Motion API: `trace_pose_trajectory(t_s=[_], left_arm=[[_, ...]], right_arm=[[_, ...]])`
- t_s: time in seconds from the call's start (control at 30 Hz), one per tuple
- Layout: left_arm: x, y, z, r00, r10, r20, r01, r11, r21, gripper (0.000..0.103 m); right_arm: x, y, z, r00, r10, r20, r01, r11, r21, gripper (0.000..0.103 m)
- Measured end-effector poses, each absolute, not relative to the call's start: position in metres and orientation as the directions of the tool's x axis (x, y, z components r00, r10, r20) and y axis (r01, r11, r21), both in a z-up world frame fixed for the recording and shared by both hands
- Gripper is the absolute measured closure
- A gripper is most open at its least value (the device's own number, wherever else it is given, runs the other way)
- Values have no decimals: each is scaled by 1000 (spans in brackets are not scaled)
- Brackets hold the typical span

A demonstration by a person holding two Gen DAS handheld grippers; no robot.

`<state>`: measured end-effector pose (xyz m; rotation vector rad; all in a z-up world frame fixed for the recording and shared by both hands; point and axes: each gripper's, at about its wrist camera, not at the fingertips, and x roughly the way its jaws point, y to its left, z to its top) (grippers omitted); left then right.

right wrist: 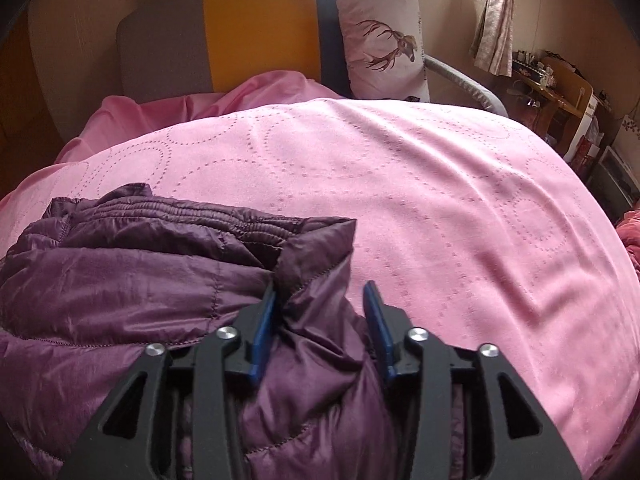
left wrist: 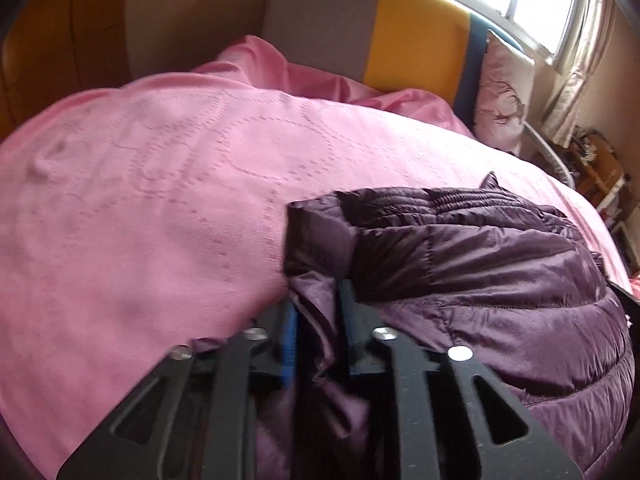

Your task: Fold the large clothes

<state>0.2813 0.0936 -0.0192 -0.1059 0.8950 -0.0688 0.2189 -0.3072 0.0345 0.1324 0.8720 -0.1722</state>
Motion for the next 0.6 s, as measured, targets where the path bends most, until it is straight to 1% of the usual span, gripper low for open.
trace_pose_trajectory(t_s=[0.03, 0.07, 0.17, 0.27, 0.37, 0.47, 0.5, 0.57, 0.6], left_arm=[[276, 97, -13, 636, -84, -767, -9, 993, -117, 46], [269, 101, -5, 656, -85, -750, -25, 991, -135, 43], [246, 102, 22, 712, -74, -699, -55, 986, -160, 43], [220, 72, 47, 761, -127, -636, 18, 984, -175, 43], [204, 21, 54, 763, -215, -610, 125, 974, -187, 43], [201, -22, 46, 747, -254, -614, 193, 967, -166, 43], [202, -37, 38, 731, -260, -630, 204, 965, -162, 43], [207, -50, 21, 704, -264, -659, 198, 964, -176, 43], [209, -57, 10, 700, -242, -672, 184, 970, -158, 43]], right_arm=[[214, -308, 41, 641, -96, -762, 206, 977, 50, 47], [208, -308, 46, 652, -99, -752, 208, 977, 51, 47], [186, -298, 70, 701, -113, -704, 205, 978, 47, 44], [167, -268, 92, 757, -56, -651, 134, 988, 71, 41], [152, -227, 100, 787, 7, -617, 39, 997, 62, 39], [148, -202, 87, 784, -3, -621, 13, 1000, 12, 38], [148, -197, 80, 775, -8, -632, 9, 1000, -1, 38], [150, -193, 68, 767, -19, -641, 11, 1000, -16, 39], [150, -196, 63, 765, -15, -644, 12, 1000, -9, 39]])
